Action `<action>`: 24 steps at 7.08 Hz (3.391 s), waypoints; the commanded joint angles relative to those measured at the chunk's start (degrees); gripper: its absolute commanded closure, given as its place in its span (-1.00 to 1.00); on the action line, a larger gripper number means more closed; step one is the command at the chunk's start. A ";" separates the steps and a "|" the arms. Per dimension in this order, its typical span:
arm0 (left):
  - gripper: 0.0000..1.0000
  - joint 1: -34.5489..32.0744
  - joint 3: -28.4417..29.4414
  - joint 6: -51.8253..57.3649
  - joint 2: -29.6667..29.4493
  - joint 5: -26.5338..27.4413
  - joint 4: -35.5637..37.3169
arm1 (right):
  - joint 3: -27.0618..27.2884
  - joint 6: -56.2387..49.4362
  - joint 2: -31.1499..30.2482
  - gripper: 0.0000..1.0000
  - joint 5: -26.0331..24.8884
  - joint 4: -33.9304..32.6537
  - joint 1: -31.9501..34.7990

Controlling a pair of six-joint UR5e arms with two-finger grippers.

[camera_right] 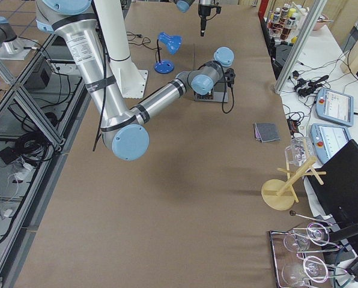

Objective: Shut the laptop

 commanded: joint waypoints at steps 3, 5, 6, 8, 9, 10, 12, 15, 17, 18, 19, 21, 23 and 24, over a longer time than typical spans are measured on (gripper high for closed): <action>1.00 4.65 -7.01 -6.38 3.11 -0.39 -0.27 | 8.03 2.09 -7.05 1.00 0.17 2.65 -4.09; 1.00 8.52 -6.58 -7.97 2.93 0.14 -0.19 | 8.03 2.18 -6.97 1.00 -1.57 2.65 -9.18; 1.00 10.45 -6.06 -10.94 1.80 0.31 -0.27 | 8.03 2.53 -6.53 1.00 -2.80 2.65 -11.38; 1.00 12.83 -3.95 -12.20 -0.58 2.85 -0.19 | 8.03 2.62 -6.00 1.00 -5.87 2.65 -15.16; 1.00 13.01 -2.29 -13.59 -2.76 2.86 -0.19 | 7.68 2.62 -4.87 1.00 -6.59 2.65 -16.48; 1.00 13.02 -1.23 -13.86 -4.00 2.86 -0.19 | 7.33 3.84 -3.38 1.00 -7.12 2.56 -17.19; 1.00 13.72 -0.26 -13.95 -5.32 2.77 -0.19 | 5.41 5.08 0.22 1.00 -10.45 2.47 -18.25; 1.00 13.90 2.91 -14.84 -9.54 4.78 -0.36 | 1.46 4.99 6.02 1.00 -15.11 1.95 -16.25; 1.00 13.63 7.37 -14.40 -13.05 6.27 -1.49 | -2.93 4.99 10.59 1.00 -15.29 2.12 -13.34; 1.00 13.20 8.09 -14.31 -13.50 8.29 -1.94 | -4.87 4.99 12.26 1.00 -15.30 2.12 -11.94; 1.00 11.10 10.36 -14.31 -15.68 8.48 -1.94 | -6.11 4.99 13.15 1.00 -15.30 2.12 -10.71; 1.00 7.41 17.64 -13.00 -20.86 8.49 -2.73 | -9.87 4.91 15.34 1.00 -15.30 2.39 -9.12; 1.00 6.34 28.00 -12.37 -22.46 8.57 -11.21 | -17.93 4.56 20.24 1.00 -16.96 2.56 -9.11; 1.00 6.34 30.83 -12.29 -23.34 9.27 -12.39 | -24.25 4.38 24.80 1.00 -17.40 2.91 -9.20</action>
